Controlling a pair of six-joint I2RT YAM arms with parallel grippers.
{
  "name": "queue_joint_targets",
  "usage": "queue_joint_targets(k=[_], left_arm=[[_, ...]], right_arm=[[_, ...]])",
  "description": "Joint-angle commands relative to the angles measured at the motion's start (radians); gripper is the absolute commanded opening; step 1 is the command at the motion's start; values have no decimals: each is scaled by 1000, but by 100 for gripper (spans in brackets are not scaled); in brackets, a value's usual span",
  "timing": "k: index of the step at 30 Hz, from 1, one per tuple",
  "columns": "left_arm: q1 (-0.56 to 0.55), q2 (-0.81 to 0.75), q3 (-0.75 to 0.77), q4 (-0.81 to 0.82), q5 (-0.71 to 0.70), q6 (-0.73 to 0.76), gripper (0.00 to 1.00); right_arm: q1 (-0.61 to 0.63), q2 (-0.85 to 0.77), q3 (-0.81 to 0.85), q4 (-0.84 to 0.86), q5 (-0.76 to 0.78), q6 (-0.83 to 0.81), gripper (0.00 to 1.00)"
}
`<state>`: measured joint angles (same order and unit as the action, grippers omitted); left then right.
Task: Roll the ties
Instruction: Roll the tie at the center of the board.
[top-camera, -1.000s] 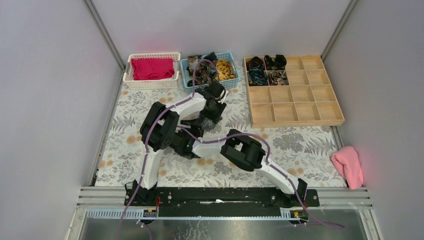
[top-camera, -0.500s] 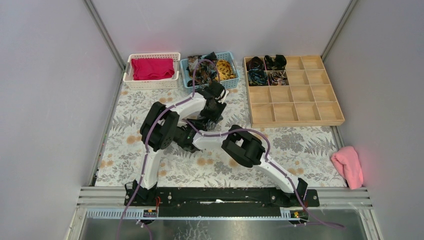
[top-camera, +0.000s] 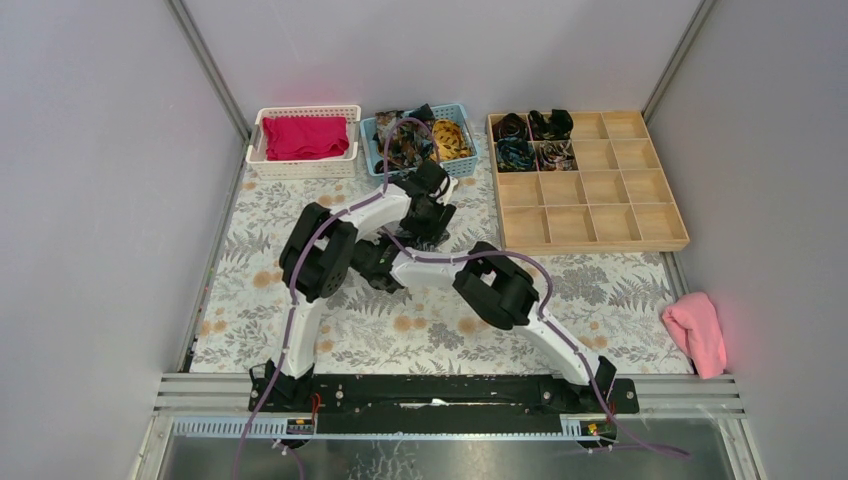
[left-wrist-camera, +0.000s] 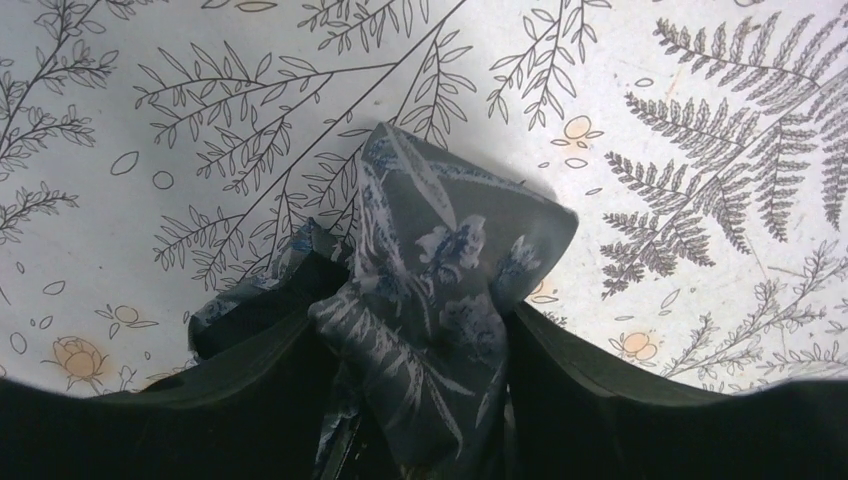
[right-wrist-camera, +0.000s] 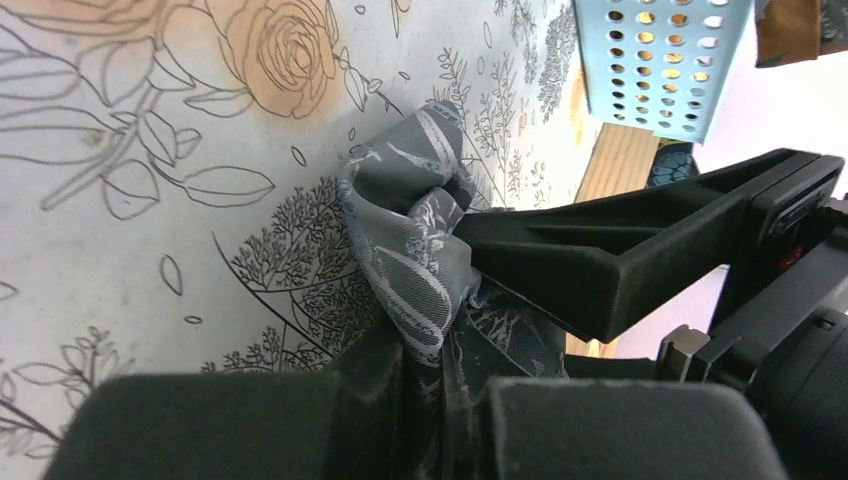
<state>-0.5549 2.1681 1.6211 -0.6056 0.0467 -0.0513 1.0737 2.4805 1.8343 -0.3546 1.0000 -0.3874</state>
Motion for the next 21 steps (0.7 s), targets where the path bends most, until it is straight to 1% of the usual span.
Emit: queue_joint_targets(k=[1, 2, 4, 7, 10, 14, 17, 21], left_arm=[[46, 54, -26, -132, 64, -11, 72], [55, 39, -11, -129, 77, -17, 74], [71, 11, 26, -120, 116, -33, 83], [87, -28, 77, -106, 173, -47, 90], [105, -51, 134, -104, 194, -65, 94], [158, -82, 186, -97, 198, -124, 95], [215, -128, 176, -50, 224, -184, 98], [277, -184, 166, -1, 228, -240, 99]], right_arm=[[-75, 13, -93, -66, -296, 114, 0], [-75, 0, -100, -66, -325, 121, 0], [-75, -28, -116, -57, -377, 138, 0], [-76, -75, -149, -38, -460, 160, 0], [-78, -117, -181, -17, -544, 186, 0], [-84, -177, -254, 46, -681, 237, 0], [-87, -211, -293, 70, -763, 264, 0], [-105, -250, -331, 89, -885, 289, 0]])
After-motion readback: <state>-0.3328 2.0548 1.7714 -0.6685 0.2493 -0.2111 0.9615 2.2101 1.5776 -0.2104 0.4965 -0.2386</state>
